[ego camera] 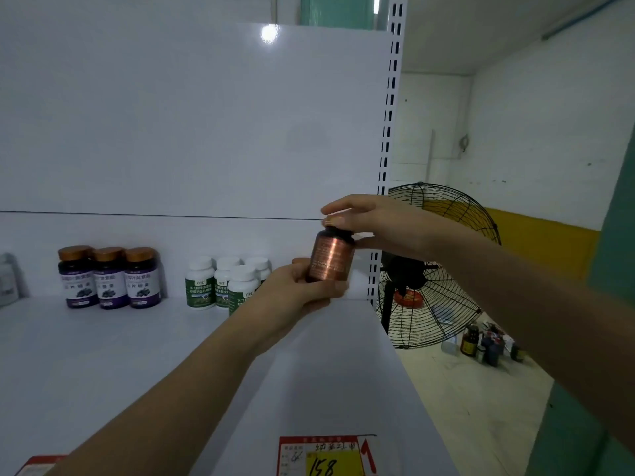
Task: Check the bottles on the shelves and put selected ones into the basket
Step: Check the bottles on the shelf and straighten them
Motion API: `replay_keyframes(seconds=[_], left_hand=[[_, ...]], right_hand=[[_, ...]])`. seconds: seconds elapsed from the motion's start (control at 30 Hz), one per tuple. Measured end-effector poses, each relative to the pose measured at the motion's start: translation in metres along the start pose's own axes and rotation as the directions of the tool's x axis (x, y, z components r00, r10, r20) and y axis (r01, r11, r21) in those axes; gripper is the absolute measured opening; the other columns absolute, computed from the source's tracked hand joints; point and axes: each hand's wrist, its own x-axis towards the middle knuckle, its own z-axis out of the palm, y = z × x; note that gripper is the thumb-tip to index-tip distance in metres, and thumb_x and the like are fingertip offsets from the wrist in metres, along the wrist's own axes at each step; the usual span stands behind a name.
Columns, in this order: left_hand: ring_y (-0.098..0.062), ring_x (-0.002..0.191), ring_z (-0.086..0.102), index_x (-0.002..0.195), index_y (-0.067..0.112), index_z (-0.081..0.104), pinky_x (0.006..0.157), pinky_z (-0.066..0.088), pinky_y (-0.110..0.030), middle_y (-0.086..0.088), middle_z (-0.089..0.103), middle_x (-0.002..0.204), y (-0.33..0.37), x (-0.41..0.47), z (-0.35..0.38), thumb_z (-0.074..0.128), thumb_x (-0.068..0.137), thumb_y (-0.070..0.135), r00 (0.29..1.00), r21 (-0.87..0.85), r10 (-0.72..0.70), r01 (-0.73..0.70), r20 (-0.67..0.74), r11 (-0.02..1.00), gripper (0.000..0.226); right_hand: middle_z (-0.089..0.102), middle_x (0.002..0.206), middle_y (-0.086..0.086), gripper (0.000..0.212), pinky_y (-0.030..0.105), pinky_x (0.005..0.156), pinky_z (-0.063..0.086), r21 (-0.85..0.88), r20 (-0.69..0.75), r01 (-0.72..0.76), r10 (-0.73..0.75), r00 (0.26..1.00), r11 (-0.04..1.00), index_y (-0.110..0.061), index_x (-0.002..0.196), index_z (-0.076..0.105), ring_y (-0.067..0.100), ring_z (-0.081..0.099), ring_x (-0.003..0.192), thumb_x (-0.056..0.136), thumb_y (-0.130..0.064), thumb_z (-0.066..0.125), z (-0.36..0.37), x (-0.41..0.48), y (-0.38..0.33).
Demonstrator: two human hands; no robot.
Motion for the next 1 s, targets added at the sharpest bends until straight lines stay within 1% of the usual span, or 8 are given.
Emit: replay_keyframes(seconds=[0.07,0.13,0.33,0.47,0.57,0.73,0.83,1.0], left_hand=[[-0.020,0.089,0.065,0.109,0.014,0.062,0.087,0.052,-0.037,-0.006,0.067,0.096,0.000,0.000,0.005,0.083,0.067,0.021,0.986,0.185,0.081,-0.054,-0.143,0.981,0.047],[-0.021,0.089,0.065,0.106,0.017,0.060,0.085,0.053,-0.035,-0.005,0.067,0.096,0.001,0.001,0.009,0.085,0.063,0.027,0.962,0.255,0.110,-0.044,-0.252,0.966,0.051],[-0.016,0.102,0.066,0.115,0.002,0.062,0.080,0.053,-0.020,-0.013,0.065,0.116,0.005,-0.004,0.003,0.075,0.069,0.013,0.999,-0.060,-0.023,0.025,0.045,0.998,0.049],[-0.022,0.099,0.066,0.107,0.012,0.065,0.088,0.053,-0.031,-0.006,0.071,0.100,0.008,-0.005,0.011,0.088,0.057,0.020,0.988,0.090,0.051,-0.039,-0.142,0.995,0.055],[-0.011,0.079,0.066,0.104,0.017,0.062,0.073,0.052,-0.025,0.005,0.070,0.086,0.009,-0.007,0.017,0.087,0.061,0.023,0.950,0.256,0.131,-0.057,-0.282,0.965,0.050],[-0.011,0.095,0.066,0.116,0.019,0.059,0.089,0.052,-0.031,0.005,0.070,0.101,0.013,-0.014,0.015,0.081,0.067,0.033,0.979,0.289,0.102,-0.048,-0.174,0.956,0.055],[-0.007,0.089,0.065,0.114,0.020,0.058,0.084,0.052,-0.025,0.007,0.069,0.098,0.016,-0.015,0.019,0.083,0.066,0.031,0.977,0.335,0.123,-0.059,-0.175,0.940,0.056],[-0.005,0.081,0.060,0.105,0.018,0.048,0.064,0.047,-0.017,0.006,0.061,0.093,0.019,-0.015,0.023,0.087,0.061,0.029,0.912,0.404,0.236,-0.087,-0.336,0.910,0.060]], right_hand=[[0.065,0.111,-0.002,0.039,0.024,0.080,0.056,-0.164,-0.065,-0.040,0.030,0.997,0.986,-0.023,0.116,0.062,0.010,0.063,0.101,0.087,-0.049,0.058,0.003,0.000,-0.001],[0.068,0.104,-0.002,0.042,0.019,0.075,0.057,-0.217,-0.123,-0.042,0.015,0.992,0.975,-0.017,0.111,0.066,0.010,0.066,0.094,0.086,-0.051,0.058,0.003,0.001,-0.001],[0.068,0.112,-0.001,0.020,0.015,0.080,0.054,0.091,0.017,0.003,-0.005,1.000,0.996,-0.015,0.111,0.065,0.008,0.064,0.103,0.093,-0.016,0.057,-0.008,-0.006,-0.002],[0.065,0.114,-0.006,0.026,0.017,0.078,0.053,0.023,-0.021,0.007,-0.007,1.000,1.000,-0.025,0.114,0.063,0.005,0.062,0.104,0.091,-0.035,0.058,0.003,-0.007,0.000],[0.066,0.110,0.001,0.030,0.017,0.073,0.055,-0.073,-0.154,0.036,-0.047,0.987,0.997,-0.025,0.109,0.067,0.008,0.064,0.097,0.084,-0.041,0.066,0.006,-0.006,0.001],[0.068,0.112,0.005,0.035,0.022,0.082,0.055,0.251,-0.098,0.124,-0.103,0.990,0.960,-0.018,0.122,0.061,0.012,0.066,0.104,0.088,-0.012,0.063,0.002,-0.009,0.003],[0.065,0.117,0.006,0.036,0.028,0.094,0.051,0.397,-0.014,0.073,-0.073,0.997,0.915,-0.012,0.127,0.055,0.017,0.061,0.112,0.092,-0.006,0.054,0.005,-0.009,0.001],[0.070,0.108,0.001,0.034,0.023,0.080,0.055,0.173,-0.054,0.011,-0.002,0.999,0.985,-0.014,0.112,0.066,0.009,0.067,0.099,0.085,-0.035,0.065,0.011,-0.005,0.002]])
